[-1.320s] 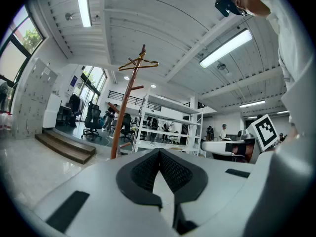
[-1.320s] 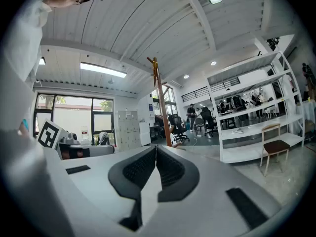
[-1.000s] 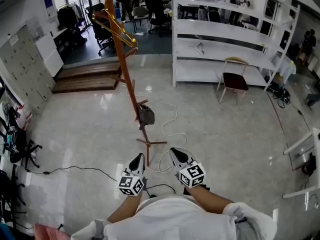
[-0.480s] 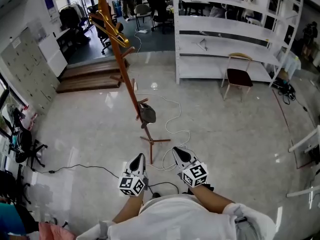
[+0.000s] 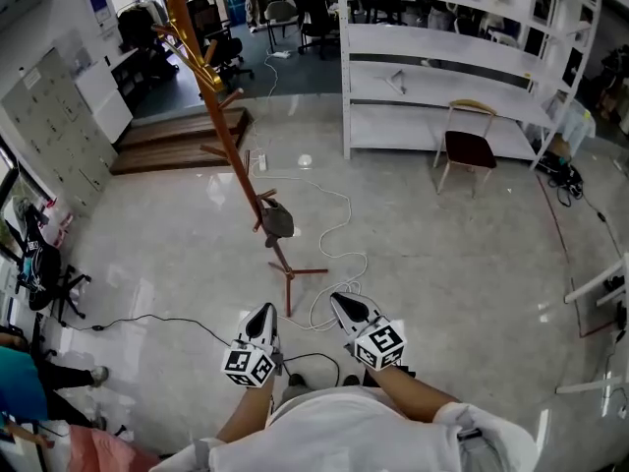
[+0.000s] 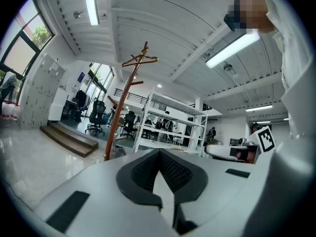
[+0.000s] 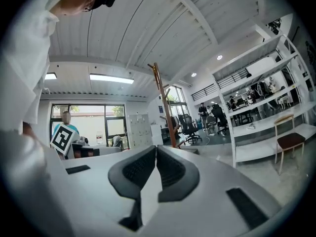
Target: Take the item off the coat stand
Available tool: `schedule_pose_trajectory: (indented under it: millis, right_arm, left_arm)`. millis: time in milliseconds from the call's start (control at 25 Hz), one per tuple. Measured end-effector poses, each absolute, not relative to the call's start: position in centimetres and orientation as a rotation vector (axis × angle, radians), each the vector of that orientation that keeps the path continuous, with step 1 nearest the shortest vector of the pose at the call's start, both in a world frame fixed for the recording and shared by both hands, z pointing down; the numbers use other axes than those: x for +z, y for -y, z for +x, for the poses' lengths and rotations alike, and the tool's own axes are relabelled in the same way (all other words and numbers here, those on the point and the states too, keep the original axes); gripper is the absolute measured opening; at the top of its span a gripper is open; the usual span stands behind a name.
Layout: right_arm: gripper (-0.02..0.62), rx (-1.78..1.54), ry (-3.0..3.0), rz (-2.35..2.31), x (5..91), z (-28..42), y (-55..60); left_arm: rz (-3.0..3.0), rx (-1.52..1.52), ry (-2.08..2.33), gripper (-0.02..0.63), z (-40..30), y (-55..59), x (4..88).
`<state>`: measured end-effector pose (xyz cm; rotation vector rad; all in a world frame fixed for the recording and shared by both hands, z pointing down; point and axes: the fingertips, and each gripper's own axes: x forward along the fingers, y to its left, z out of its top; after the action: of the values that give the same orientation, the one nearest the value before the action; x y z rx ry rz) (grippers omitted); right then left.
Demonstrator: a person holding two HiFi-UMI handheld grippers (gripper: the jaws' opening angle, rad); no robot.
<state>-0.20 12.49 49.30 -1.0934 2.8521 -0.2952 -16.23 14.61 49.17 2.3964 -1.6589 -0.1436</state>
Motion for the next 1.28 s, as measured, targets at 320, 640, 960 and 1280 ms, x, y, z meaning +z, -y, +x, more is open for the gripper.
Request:
schedule_pose_trajectory:
  millis: [320, 640, 960, 1280]
  right_arm:
    - [0.026, -0.242, -2.807, -1.122, 49.2, 3.3, -12.5]
    - [0.026, -0.308, -2.756, -1.206, 50.2, 6.8, -11.1]
    - [0.026, -0.304, -2.795, -1.19, 50.9, 5.7, -9.9]
    - [0.026, -0.31, -2.829, -1.16, 51.8, 4.0, -6.1]
  left_arm:
    - [2.357, -0.118, 1.759, 0.014, -15.7, -16.1, 49.3]
    - [2.329, -0.134, 1.807, 0.014, -16.7, -15.8, 48.5]
    - [2.308, -0.136, 1.806, 0.014, -17.1, -14.2, 50.0]
    - [2.303, -0.121, 1.782, 0.014, -17.3, -9.5, 51.5]
